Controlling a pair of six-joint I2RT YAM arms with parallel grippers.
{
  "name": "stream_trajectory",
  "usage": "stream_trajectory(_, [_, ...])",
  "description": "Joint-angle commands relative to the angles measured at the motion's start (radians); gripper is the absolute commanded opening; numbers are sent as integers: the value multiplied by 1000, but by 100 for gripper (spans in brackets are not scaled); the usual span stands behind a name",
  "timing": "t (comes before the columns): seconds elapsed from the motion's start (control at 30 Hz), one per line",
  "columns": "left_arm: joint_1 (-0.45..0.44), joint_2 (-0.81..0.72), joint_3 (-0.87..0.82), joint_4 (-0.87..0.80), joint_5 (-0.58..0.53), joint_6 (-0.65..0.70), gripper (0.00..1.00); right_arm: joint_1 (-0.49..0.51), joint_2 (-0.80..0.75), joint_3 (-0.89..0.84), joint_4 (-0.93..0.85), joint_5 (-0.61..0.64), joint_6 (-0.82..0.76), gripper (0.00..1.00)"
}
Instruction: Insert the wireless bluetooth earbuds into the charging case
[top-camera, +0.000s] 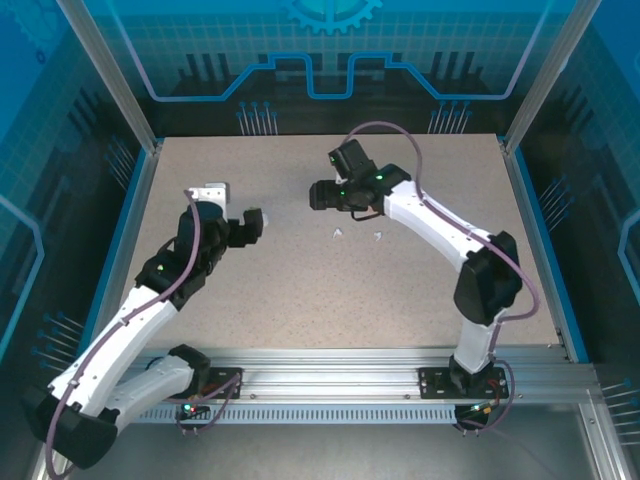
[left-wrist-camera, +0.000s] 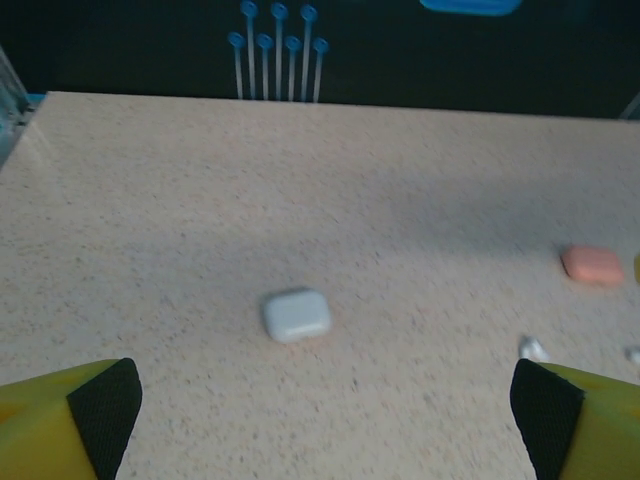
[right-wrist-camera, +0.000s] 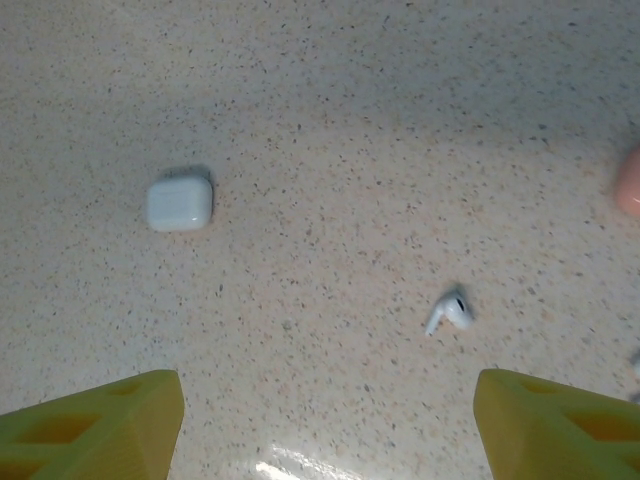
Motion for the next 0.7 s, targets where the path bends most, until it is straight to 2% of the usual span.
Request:
stream_trajectory(0.0, [83, 26, -24, 93, 44, -39, 99, 38, 111, 118, -83, 43, 8, 77])
stream_trajectory(0.13, [236, 54, -52, 110, 179, -114, 99, 70, 264, 304, -166, 67, 11, 77])
stream_trajectory(0.23, [308, 60, -77, 146, 243, -144, 99, 88, 384, 458, -235, 79, 14, 77])
stream_trajectory(0.47, [430, 79, -132, 211, 259, -312, 99, 123, 644, 794, -326, 101, 20, 77])
stream_trajectory(0.57, [475, 113, -130, 200, 315, -372, 99, 139, 706, 860, -296, 88, 4, 77])
stream_trajectory(0.67, [495, 155, -118, 187, 366, -377, 99, 158, 743, 873, -231, 95, -16, 77])
